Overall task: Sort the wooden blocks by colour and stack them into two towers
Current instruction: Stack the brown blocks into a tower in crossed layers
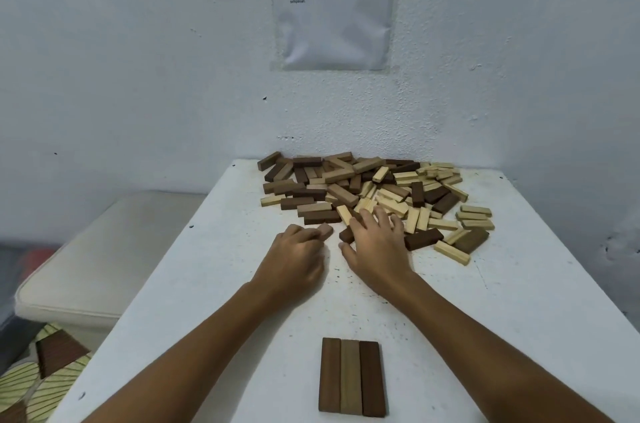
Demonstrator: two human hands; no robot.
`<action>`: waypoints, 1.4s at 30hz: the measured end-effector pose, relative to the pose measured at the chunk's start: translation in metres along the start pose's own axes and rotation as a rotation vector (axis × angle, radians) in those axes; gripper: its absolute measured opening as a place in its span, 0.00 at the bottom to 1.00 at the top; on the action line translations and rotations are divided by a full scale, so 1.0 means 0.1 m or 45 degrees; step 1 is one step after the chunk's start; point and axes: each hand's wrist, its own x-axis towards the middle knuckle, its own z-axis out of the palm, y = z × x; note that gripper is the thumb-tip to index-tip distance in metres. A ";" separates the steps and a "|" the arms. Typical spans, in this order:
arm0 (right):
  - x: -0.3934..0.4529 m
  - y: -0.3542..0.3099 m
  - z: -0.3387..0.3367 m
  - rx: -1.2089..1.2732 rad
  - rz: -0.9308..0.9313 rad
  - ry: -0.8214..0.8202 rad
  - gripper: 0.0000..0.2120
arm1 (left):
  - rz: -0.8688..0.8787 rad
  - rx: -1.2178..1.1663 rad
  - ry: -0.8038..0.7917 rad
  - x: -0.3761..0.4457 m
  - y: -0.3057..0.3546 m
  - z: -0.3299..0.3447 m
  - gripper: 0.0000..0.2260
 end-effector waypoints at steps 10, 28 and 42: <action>-0.25 0.06 -0.02 0.463 -0.316 -0.007 0.19 | -0.172 -0.259 0.051 -0.17 0.14 -0.11 0.09; -0.05 0.09 -0.12 0.234 -0.296 -0.233 0.23 | -0.233 -0.151 -0.076 -0.11 -0.06 -0.15 0.22; 0.17 0.20 -0.15 0.353 0.044 -0.129 0.13 | -0.180 -0.364 -0.183 -0.24 -0.15 -0.37 0.17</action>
